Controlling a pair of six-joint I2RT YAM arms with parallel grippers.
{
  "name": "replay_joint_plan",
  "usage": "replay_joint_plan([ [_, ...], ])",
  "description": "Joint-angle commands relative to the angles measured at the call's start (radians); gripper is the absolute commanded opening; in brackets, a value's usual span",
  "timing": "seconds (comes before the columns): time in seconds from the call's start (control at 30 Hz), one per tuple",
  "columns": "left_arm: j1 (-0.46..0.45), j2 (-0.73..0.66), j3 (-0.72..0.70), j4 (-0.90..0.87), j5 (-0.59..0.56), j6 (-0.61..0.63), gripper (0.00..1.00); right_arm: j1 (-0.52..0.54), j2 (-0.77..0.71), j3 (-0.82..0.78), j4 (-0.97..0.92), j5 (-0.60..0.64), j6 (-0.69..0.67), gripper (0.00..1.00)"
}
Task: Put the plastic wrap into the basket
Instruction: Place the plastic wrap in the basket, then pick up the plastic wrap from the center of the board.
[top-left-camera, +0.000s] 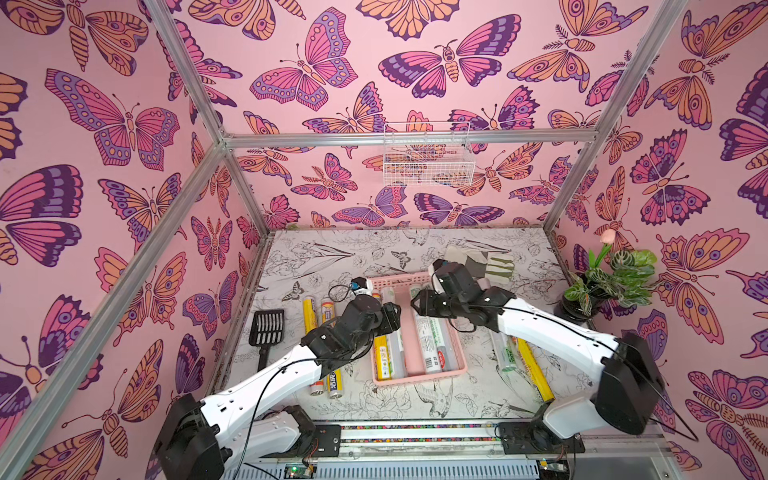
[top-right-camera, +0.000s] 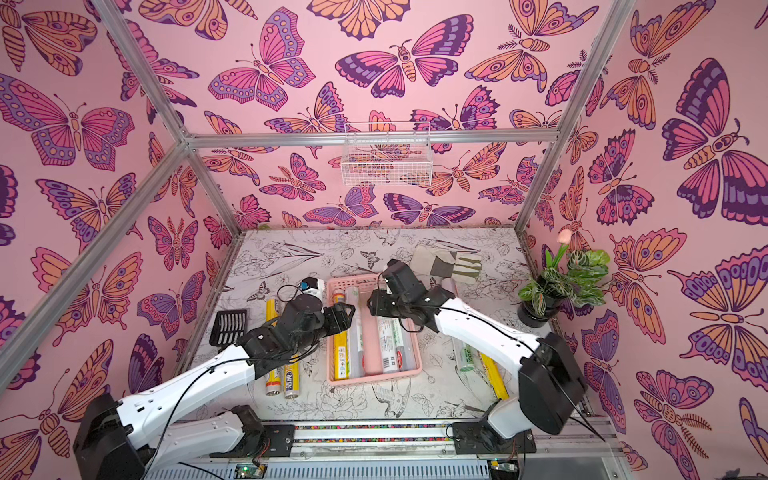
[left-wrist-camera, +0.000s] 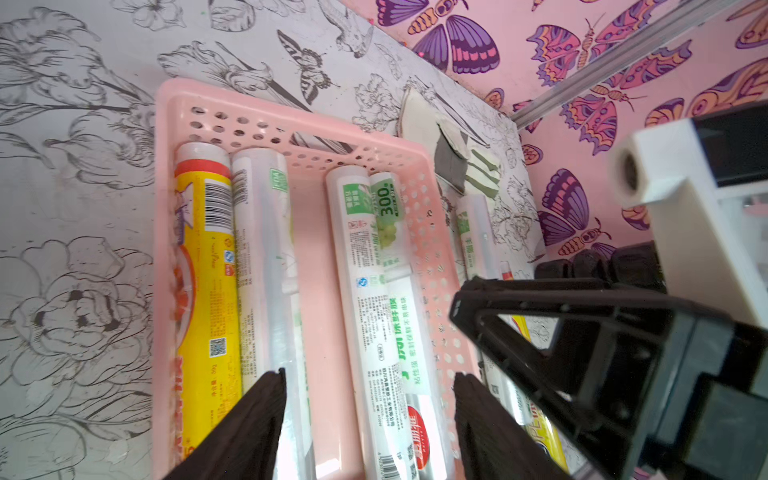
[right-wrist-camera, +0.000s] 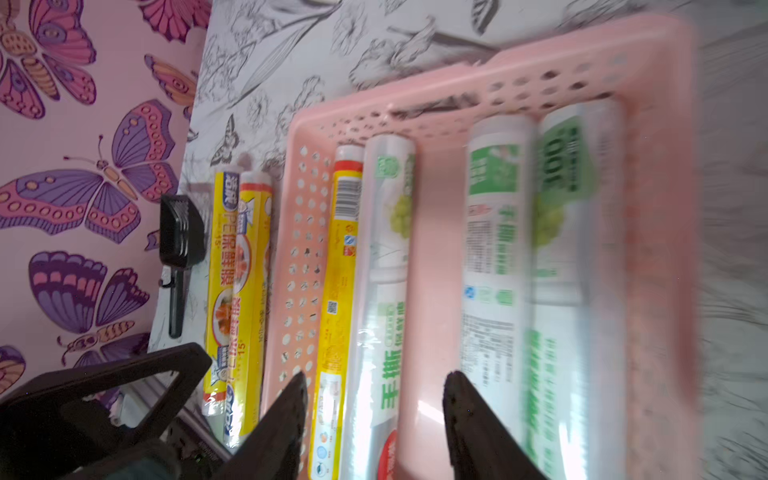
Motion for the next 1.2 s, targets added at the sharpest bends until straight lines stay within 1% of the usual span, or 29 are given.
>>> replay_joint_plan([
  [0.0,0.005,0.067,0.059,0.059,0.125,0.066,0.71,-0.044,-0.092,-0.044,-0.138,0.225,-0.074,0.54],
  [0.07,0.002,0.133,0.106,0.079,0.198,0.085,0.71,-0.087,-0.151,-0.072,-0.173,0.268,-0.104,0.54],
  [0.13,-0.005,0.220,0.163,0.082,0.260,0.100,0.72,-0.141,-0.199,-0.097,-0.203,0.277,-0.119,0.54],
  [0.27,-0.028,0.362,0.277,0.085,0.355,0.127,0.76,-0.274,-0.265,-0.151,-0.259,0.234,-0.141,0.54],
  [0.37,-0.057,0.455,0.354,0.085,0.394,0.143,0.79,-0.362,-0.281,-0.178,-0.297,0.190,-0.158,0.54],
  [0.4,-0.064,0.480,0.377,0.084,0.402,0.146,0.81,-0.387,-0.282,-0.185,-0.304,0.176,-0.166,0.54],
  [0.43,-0.073,0.506,0.400,0.085,0.409,0.147,0.93,-0.408,-0.276,-0.192,-0.313,0.167,-0.172,0.55],
  [0.47,-0.082,0.533,0.423,0.084,0.421,0.147,1.00,-0.424,-0.267,-0.196,-0.318,0.156,-0.184,0.55],
  [0.67,-0.116,0.656,0.535,0.083,0.469,0.144,1.00,-0.463,-0.168,-0.193,-0.331,0.167,-0.205,0.55],
  [0.8,-0.126,0.714,0.583,0.083,0.496,0.140,1.00,-0.489,-0.095,-0.181,-0.321,0.144,-0.214,0.55],
  [0.97,-0.132,0.754,0.620,0.079,0.519,0.138,1.00,-0.512,0.007,-0.145,-0.330,0.112,-0.246,0.53],
  [1.17,-0.132,0.758,0.622,0.068,0.522,0.149,1.00,-0.513,0.087,-0.112,-0.327,0.091,-0.284,0.52],
])
